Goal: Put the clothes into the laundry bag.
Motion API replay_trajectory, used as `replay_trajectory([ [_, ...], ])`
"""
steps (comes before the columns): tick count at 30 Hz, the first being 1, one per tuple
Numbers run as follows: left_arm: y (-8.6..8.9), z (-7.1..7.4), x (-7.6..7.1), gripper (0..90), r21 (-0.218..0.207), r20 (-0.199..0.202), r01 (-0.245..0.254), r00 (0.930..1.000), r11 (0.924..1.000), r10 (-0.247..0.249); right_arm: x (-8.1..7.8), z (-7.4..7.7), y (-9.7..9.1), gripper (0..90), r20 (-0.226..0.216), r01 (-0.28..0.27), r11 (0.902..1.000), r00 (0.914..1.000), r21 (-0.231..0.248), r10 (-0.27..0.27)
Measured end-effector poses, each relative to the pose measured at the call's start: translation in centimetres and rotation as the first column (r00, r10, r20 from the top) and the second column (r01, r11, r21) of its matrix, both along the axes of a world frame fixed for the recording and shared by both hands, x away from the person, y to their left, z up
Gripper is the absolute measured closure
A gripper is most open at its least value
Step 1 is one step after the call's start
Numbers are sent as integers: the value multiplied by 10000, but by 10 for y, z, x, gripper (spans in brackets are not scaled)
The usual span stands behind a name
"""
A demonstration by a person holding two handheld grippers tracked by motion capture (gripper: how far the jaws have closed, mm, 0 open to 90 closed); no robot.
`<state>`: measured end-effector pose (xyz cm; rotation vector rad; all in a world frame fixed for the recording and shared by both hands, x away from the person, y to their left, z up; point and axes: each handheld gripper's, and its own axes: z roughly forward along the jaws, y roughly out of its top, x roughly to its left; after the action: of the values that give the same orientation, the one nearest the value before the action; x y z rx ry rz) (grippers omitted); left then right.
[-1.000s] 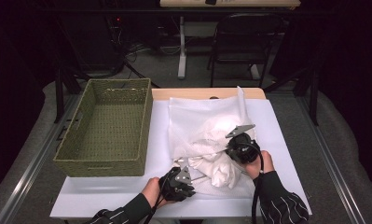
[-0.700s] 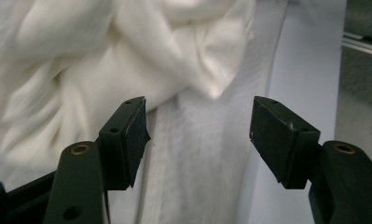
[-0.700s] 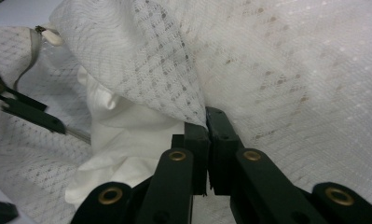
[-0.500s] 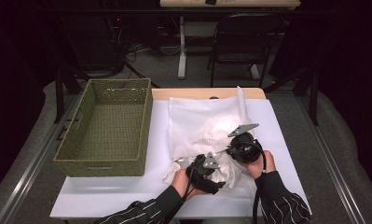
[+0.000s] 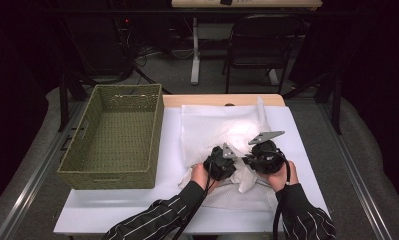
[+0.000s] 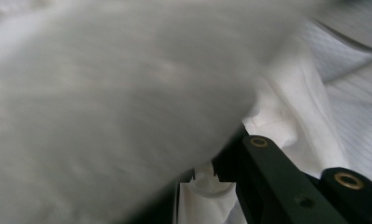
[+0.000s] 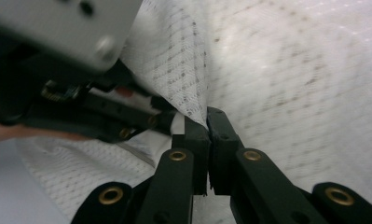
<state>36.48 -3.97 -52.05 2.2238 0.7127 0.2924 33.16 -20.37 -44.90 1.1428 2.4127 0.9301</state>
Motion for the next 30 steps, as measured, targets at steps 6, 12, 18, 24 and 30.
replay_trajectory([
  [6, 8, -14, 16, 793, 533, -131, -774, 9969, 9956, 782, 3, -7, -3, 883, -255, 134, 9999, 9996, -46, -135],
  [12, 12, -14, 20, 797, 689, 207, -1215, 9925, 9902, 1204, 4, -8, -2, 884, -322, 129, 9998, 9994, -168, -134],
  [18, 19, -12, 9, 611, 776, -267, -644, 9974, 9949, 667, 5, -11, -3, 883, -453, 195, 9995, 9988, -239, -206],
  [24, 31, -1, -7, 398, 619, -511, -186, 9985, 9979, 218, 5, -11, -3, 882, -399, 226, 9992, 9989, -317, -239],
  [30, 25, 6, -23, 263, 318, -627, 219, 9978, 9993, -199, 6, -11, -3, 881, -410, 260, 9991, 9988, -333, -274],
])
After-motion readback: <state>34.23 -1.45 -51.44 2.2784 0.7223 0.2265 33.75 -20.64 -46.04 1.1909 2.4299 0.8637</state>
